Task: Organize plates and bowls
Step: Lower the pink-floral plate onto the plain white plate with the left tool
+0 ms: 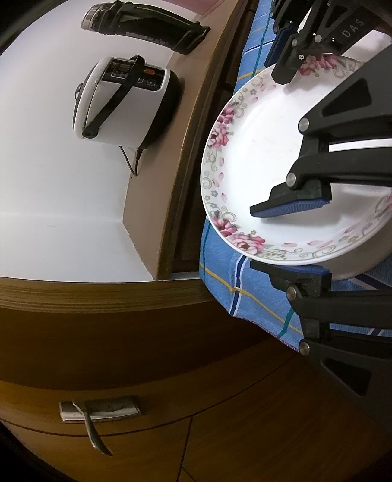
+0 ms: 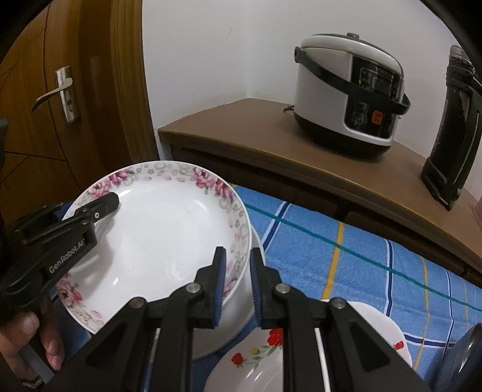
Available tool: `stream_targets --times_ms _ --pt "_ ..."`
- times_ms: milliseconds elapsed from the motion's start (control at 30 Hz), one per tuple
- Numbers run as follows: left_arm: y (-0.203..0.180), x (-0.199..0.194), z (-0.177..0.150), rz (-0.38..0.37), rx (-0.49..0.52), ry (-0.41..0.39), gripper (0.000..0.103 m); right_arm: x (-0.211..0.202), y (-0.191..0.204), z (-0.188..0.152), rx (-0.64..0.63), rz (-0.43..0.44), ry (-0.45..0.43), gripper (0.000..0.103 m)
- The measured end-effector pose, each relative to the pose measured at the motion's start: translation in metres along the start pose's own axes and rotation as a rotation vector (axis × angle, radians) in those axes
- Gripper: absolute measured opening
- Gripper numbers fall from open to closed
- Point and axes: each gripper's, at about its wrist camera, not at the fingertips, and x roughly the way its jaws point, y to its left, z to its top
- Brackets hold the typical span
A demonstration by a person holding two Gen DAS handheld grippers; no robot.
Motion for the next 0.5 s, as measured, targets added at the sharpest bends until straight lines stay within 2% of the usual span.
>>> stream_targets --times_ms 200,500 --pt "0.005 0.011 -0.003 -0.024 -0.015 0.062 0.031 0.002 0.000 0.002 -0.011 -0.006 0.010 0.016" --pt "0.007 0.020 -0.005 -0.043 -0.026 0.106 0.031 0.004 0.005 0.002 -0.052 -0.032 0.036 0.016"
